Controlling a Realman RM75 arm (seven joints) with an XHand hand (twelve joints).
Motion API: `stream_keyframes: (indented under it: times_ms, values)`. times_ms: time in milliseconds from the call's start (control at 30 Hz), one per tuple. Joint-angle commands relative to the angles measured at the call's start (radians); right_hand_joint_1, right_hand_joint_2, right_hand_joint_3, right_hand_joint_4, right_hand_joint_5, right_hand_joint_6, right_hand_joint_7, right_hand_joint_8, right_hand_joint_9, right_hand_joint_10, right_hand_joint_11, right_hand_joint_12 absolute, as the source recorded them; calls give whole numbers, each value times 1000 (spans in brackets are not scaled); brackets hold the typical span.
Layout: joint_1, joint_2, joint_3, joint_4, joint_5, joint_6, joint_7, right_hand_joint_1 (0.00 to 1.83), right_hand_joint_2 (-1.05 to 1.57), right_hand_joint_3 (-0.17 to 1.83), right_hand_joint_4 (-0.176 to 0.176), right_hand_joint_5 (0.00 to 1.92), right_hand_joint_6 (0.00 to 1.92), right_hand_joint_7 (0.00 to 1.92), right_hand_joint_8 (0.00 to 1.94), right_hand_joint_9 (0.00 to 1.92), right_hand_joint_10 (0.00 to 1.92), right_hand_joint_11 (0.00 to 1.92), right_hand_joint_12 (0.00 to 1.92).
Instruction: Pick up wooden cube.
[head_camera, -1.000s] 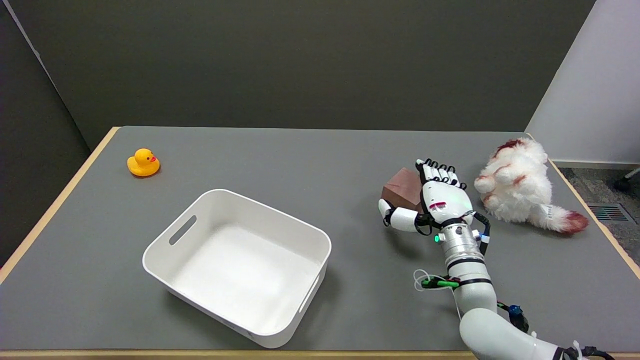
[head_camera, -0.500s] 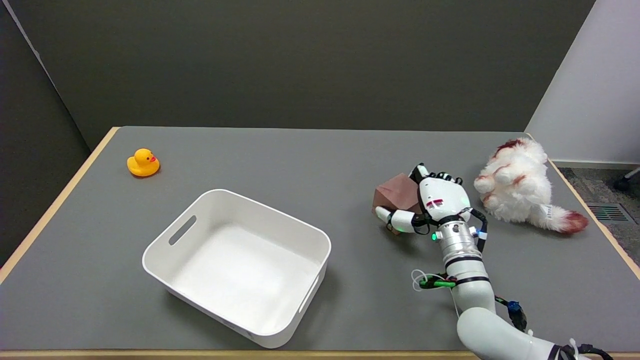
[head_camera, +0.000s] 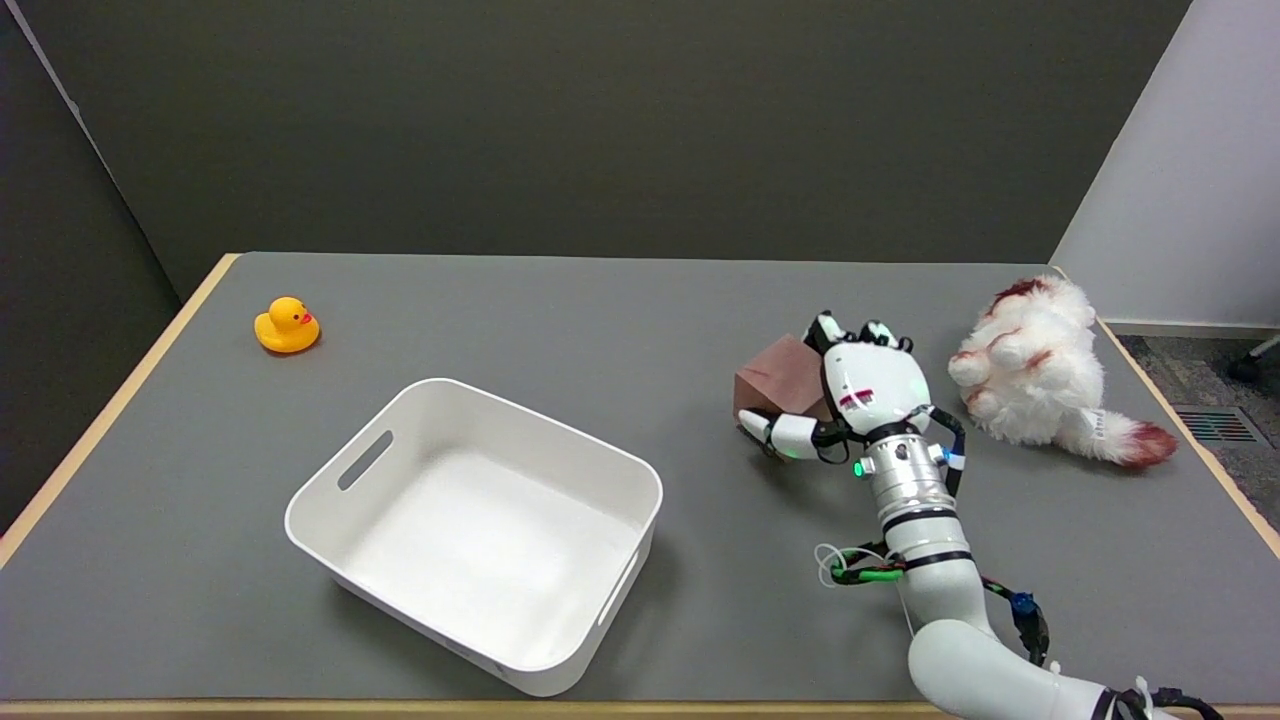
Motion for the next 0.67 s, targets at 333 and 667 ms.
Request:
stream_keyframes:
  times_ms: [333, 667]
  values:
    - [31, -2, -41, 357, -577, -140, 673, 1175, 1197, 236, -176, 556, 1411, 759, 1694, 863, 1522, 214, 1919]
    - [45, -66, -86, 354, -703, -295, 1066, 1177, 1181, 258, -176, 562, 1412, 771, 1672, 860, 1522, 205, 1921]
